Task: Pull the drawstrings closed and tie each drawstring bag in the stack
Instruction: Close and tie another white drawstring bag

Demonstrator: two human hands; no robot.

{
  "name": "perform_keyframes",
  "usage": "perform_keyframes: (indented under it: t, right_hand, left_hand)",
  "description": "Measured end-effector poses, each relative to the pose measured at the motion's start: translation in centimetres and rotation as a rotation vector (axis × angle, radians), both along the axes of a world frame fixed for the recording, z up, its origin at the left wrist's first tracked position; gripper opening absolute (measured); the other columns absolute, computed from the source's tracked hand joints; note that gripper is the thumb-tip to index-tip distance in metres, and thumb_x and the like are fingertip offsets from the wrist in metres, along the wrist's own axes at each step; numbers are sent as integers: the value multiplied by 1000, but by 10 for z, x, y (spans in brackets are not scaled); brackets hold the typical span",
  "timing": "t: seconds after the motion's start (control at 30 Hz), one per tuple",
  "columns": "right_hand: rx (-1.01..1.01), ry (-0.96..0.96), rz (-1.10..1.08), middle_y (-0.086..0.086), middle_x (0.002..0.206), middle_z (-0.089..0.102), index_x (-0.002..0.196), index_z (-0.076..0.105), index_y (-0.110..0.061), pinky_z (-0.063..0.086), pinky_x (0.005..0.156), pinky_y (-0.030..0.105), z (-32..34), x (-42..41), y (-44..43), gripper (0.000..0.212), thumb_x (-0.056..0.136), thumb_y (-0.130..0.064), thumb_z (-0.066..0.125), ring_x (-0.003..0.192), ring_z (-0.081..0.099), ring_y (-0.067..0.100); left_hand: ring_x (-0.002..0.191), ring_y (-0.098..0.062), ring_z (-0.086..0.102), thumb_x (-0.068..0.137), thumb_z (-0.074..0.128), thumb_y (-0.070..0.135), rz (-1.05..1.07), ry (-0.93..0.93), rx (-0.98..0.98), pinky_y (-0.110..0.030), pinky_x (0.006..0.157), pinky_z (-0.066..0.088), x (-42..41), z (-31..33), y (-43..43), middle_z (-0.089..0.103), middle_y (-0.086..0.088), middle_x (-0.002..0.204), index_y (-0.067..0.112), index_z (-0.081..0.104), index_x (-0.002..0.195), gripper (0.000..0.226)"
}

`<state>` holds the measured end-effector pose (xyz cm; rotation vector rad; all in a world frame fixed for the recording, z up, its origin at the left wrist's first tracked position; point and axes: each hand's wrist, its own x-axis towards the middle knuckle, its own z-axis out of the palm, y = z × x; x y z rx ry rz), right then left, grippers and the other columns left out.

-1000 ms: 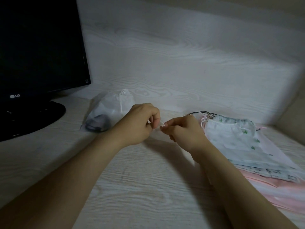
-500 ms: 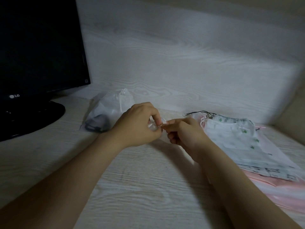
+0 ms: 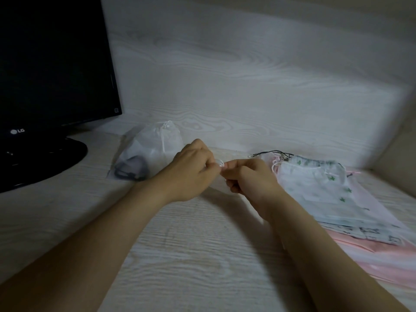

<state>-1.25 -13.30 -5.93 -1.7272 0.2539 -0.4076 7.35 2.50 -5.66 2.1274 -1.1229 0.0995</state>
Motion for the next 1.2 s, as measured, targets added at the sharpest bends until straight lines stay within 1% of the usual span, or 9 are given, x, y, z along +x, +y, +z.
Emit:
perform_keyframes:
  t: [0.2, 0.27, 0.37, 0.57, 0.7, 0.83, 0.93, 1.03, 1.2]
  right_hand:
    - [-8, -13, -37, 7, 64, 52, 77, 74, -6, 37, 60, 30, -1, 4, -3, 16, 92, -5, 70, 59, 46, 16]
    - [-14, -10, -39, 4, 61, 52, 73, 72, -10, 37, 60, 30, -2, 3, -3, 20, 93, -6, 69, 58, 46, 15]
    - [4, -27, -62, 3, 60, 53, 82, 74, -3, 38, 59, 28, -2, 4, -6, 12, 93, -5, 68, 55, 47, 13]
    - [-12, -43, -72, 2, 64, 54, 90, 73, 6, 40, 60, 29, -4, 6, -7, 14, 92, -7, 70, 59, 48, 13]
    - [-23, -44, -71, 4, 64, 55, 84, 76, -2, 41, 61, 31, -3, 5, -6, 12, 92, -7, 69, 60, 48, 15]
    - [-18, -39, -80, 3, 62, 55, 88, 75, 3, 41, 60, 28, -3, 4, -6, 12, 93, -6, 70, 58, 49, 13]
    - [-26, -37, -68, 2, 63, 56, 86, 76, -1, 42, 59, 25, -4, 5, -5, 10, 93, -5, 70, 59, 48, 12]
    - [-32, -39, -51, 2, 63, 56, 83, 76, -3, 41, 58, 25, -4, 5, -5, 12, 93, -4, 69, 60, 47, 13]
    - [-36, -44, -58, 0, 63, 56, 83, 76, -3, 40, 57, 23, -5, 5, -5, 12, 93, -5, 69, 61, 46, 13]
  left_hand:
    - [77, -20, 53, 108, 48, 27, 30, 168, -196, -34, 77, 43, 0, 11, -1, 59, -19, 90, -9, 55, 82, 46]
    - [72, -19, 58, 110, 50, 37, 9, 242, -287, -37, 77, 50, 2, 12, -1, 64, -13, 76, -6, 62, 80, 53]
    - [81, -18, 75, 112, 48, 37, -39, 436, -372, -41, 90, 61, 2, 15, 0, 79, -11, 89, -1, 73, 96, 48]
    - [77, -34, 77, 113, 41, 43, -17, 776, -358, -43, 78, 59, -7, 22, 3, 79, -20, 88, 12, 50, 114, 33]
    - [52, -22, 59, 113, 42, 41, -1, 910, -330, -32, 58, 51, -4, 20, 3, 66, -9, 66, 13, 49, 114, 29]
    - [48, -11, 28, 104, 50, 34, 112, 752, -148, -25, 50, 19, 5, 13, 2, 46, 5, 58, 21, 58, 101, 15]
    - [49, -15, 38, 95, 58, 32, 135, 560, 4, -22, 48, 24, 3, 13, 7, 66, 4, 68, 30, 65, 101, 9]
    - [43, -2, 52, 96, 65, 30, 76, 445, 11, -15, 40, 33, -5, 14, 6, 79, 2, 76, 29, 64, 106, 11]
    - [70, -11, 70, 92, 75, 44, 76, 322, -68, -26, 67, 50, 0, 8, 6, 79, 5, 75, 27, 72, 94, 17]
